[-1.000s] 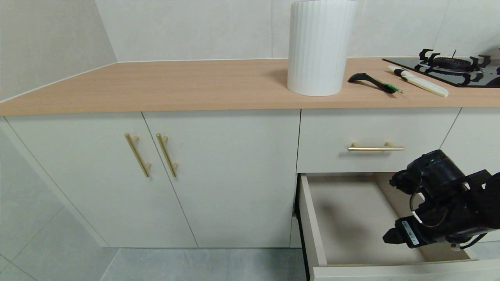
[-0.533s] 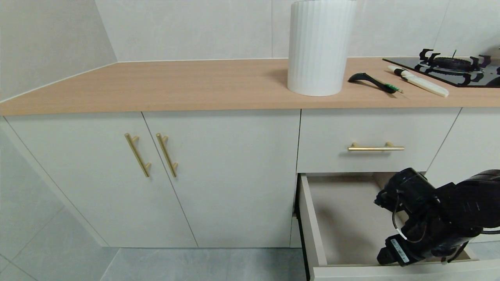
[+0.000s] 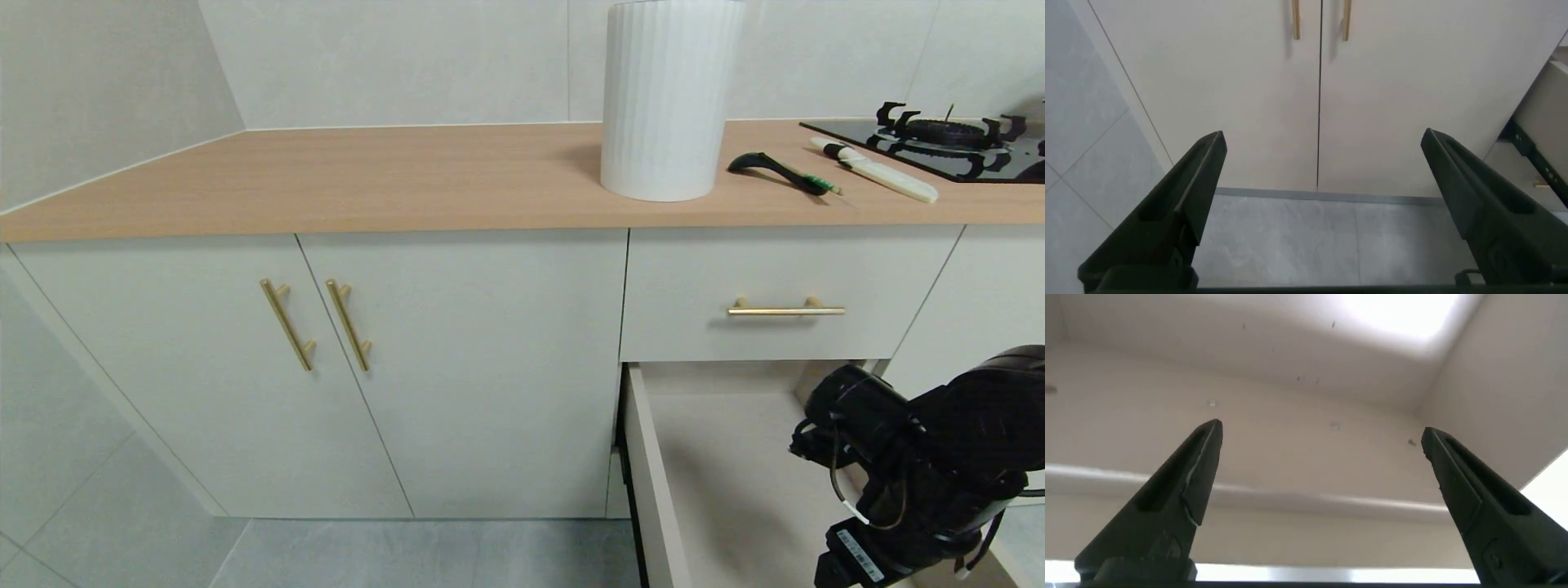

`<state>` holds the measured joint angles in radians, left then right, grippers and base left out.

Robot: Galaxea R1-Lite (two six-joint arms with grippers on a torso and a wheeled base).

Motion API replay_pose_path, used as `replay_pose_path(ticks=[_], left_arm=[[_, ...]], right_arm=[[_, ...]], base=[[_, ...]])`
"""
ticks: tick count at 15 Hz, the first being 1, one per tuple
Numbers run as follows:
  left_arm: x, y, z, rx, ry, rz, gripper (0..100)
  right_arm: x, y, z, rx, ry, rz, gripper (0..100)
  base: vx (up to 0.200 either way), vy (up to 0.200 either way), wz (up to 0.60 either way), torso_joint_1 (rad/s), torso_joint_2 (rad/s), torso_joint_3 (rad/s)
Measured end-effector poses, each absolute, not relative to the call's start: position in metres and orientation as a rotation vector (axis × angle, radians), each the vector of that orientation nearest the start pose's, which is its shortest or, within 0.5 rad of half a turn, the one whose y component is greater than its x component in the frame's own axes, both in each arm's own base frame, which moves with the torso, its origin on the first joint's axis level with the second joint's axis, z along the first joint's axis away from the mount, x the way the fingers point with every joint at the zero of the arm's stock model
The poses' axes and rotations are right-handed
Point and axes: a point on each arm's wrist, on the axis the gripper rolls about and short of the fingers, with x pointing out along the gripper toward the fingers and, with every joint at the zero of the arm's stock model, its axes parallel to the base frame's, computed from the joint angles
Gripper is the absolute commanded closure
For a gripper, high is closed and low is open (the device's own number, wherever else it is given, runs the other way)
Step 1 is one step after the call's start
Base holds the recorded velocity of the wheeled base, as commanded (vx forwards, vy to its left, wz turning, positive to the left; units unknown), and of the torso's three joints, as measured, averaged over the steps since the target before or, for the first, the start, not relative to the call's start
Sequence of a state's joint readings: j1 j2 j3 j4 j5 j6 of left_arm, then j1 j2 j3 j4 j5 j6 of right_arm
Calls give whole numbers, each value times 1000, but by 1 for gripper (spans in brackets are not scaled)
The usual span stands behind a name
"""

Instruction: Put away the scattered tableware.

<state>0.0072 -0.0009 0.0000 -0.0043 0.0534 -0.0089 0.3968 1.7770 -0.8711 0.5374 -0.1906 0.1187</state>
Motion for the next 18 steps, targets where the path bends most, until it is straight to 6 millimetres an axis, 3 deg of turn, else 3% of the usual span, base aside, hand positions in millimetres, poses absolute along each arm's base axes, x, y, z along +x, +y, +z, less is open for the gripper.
replay_pose_path(ticks=[4,6,13,18], left_arm=[[-23,1,76,-9,-5,61,0],[-23,1,76,-9,-5,60,0],[-23,1,76,-9,-6,61,0],[-23,1,76,-9,-7,61,0]], right_arm=[[230,91,115,-256,1286,64,0],[229,91,132,-196,1167,66,0],[198,78,192,-77,839,106,0],[192,75,201,-60,782,112,0]], base=[[0,0,0,0,0,0],[0,0,0,0,0,0],[0,0,0,0,0,0],[0,0,0,31,-130,-131]])
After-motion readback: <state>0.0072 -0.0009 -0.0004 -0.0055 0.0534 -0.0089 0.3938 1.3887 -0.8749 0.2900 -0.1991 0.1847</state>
